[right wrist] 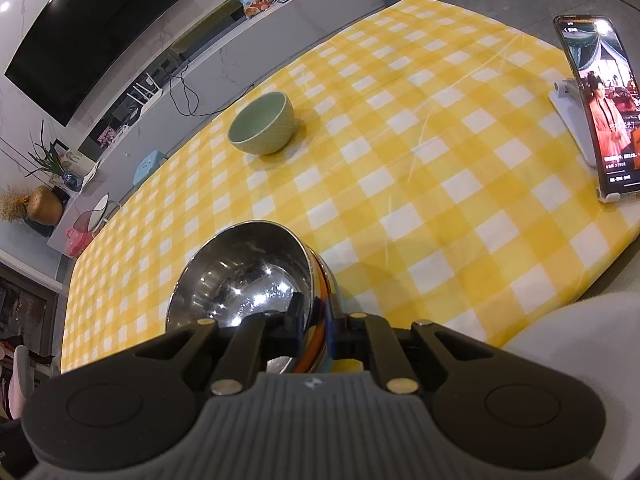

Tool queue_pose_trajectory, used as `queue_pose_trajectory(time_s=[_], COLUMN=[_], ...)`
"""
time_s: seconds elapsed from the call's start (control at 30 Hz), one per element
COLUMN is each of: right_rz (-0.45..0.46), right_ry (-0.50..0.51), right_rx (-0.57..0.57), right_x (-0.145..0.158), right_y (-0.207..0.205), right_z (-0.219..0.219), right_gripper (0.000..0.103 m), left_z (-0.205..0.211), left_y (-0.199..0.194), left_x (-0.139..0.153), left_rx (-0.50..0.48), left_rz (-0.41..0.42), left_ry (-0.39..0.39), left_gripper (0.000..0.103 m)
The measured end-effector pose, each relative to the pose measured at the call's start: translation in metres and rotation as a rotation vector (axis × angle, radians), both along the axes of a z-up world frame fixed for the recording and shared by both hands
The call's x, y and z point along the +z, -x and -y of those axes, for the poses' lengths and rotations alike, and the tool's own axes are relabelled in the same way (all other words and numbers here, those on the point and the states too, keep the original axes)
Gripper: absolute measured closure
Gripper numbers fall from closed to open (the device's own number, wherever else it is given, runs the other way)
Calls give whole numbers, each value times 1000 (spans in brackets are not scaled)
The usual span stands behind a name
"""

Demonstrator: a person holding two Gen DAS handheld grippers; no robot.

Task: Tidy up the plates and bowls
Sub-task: 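Carry the orange bowl with the left gripper and lower it into the blue bowl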

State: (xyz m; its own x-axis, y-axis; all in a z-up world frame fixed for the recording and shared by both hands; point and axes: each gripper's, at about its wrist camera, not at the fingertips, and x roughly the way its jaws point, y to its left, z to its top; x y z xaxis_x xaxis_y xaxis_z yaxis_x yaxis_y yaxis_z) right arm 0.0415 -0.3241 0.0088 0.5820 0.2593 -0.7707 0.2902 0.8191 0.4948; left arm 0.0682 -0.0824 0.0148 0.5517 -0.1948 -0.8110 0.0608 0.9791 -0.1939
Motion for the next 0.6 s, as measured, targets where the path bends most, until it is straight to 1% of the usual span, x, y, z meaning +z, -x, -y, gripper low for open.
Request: queue_pose_trajectory(time_s=[0.1, 0.23, 0.3, 0.4, 0.53, 0.6], right_rz=[8, 18, 35, 69, 129, 167], right_ry=[-3, 20, 39, 61, 99, 120], right_rx=[3, 14, 22, 33, 61, 81], right_x=[1, 3, 7, 13, 22, 25], right_y=[1, 1, 1, 1, -3, -6], right_z=[0, -2, -4, -5, -8, -11], right_gripper=[91, 91, 90, 80, 77, 73], left_z=[-3, -7, -8, -11, -17, -19], left_y=[0, 0, 1, 0, -2, -4], left_x=[0, 1, 4, 8, 14, 16], left_rx=[-2, -4, -3, 2, 5, 3], left_rz=[3, 14, 24, 34, 58, 70], left_ry=[17, 34, 43, 58, 72, 81], left_gripper=[91, 90, 83, 81, 77, 77])
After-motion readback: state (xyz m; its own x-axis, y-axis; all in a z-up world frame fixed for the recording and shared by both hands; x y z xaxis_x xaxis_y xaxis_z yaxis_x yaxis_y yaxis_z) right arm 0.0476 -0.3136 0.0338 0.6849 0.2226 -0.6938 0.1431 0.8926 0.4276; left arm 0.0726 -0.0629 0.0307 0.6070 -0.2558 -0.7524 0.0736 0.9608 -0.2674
